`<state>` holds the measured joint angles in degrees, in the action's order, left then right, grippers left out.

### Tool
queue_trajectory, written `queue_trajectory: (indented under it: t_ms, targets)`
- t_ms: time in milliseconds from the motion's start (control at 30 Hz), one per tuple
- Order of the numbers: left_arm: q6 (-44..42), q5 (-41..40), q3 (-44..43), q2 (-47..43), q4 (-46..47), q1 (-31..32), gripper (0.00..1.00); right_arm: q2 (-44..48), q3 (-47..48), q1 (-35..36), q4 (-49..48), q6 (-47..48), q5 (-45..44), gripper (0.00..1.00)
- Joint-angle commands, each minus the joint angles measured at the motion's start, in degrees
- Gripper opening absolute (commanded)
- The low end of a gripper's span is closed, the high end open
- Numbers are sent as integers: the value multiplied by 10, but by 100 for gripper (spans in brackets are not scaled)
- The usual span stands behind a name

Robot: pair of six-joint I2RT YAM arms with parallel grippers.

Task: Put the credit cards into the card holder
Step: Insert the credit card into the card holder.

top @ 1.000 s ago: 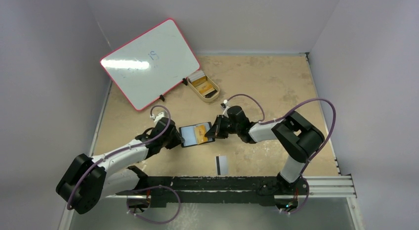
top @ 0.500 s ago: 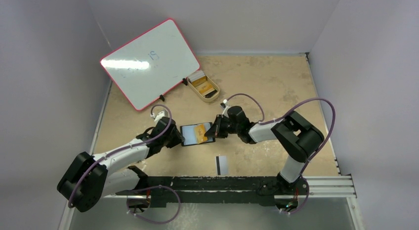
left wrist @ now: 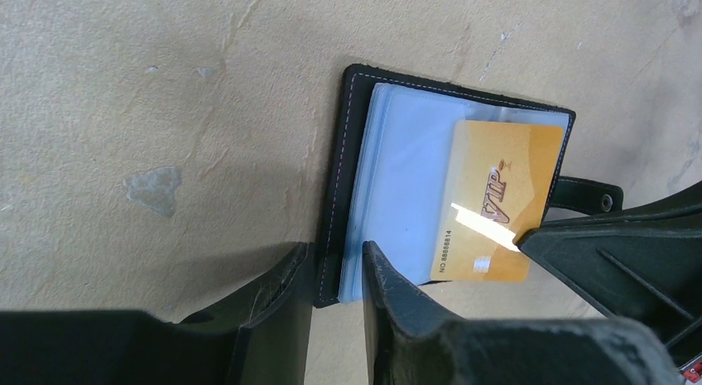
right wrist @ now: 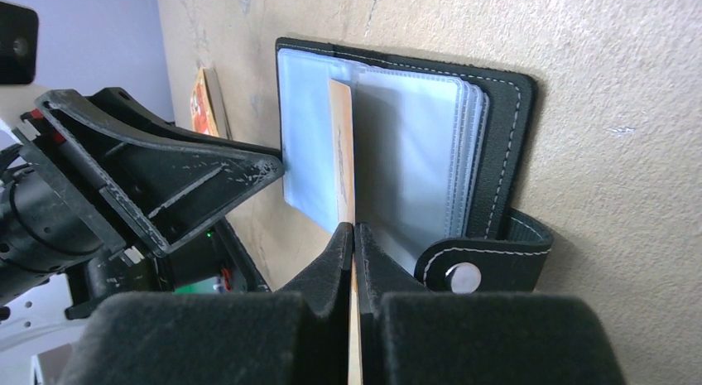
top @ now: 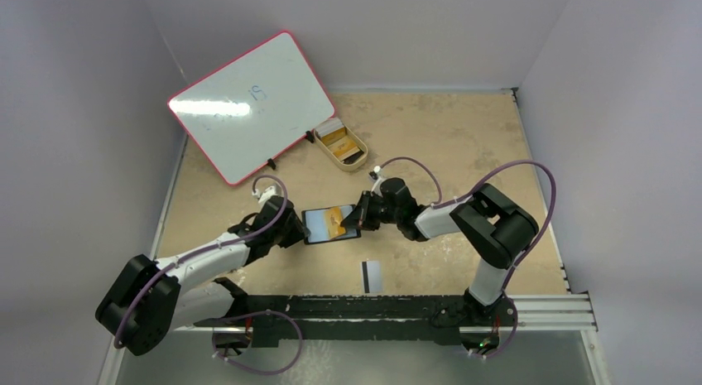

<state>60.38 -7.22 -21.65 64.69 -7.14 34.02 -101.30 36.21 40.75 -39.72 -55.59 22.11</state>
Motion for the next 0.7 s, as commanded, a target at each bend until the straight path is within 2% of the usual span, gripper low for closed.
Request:
queue_trajectory:
  t_ms: [0,267,433,667]
  targets:
    - [-1,10,12,-3,20,-3,27,-1,6,1,-33,-17,-14,0]
    - [6,19,17,-4,35,-3,27,-17,20,5,-33,-20,-5,0]
    - [8,25,15,2,41,-3,27,-29,45,26,15,-1,-13,0]
    - [4,25,12,0,38,-3,27,-3,73,33,118,47,-64,23]
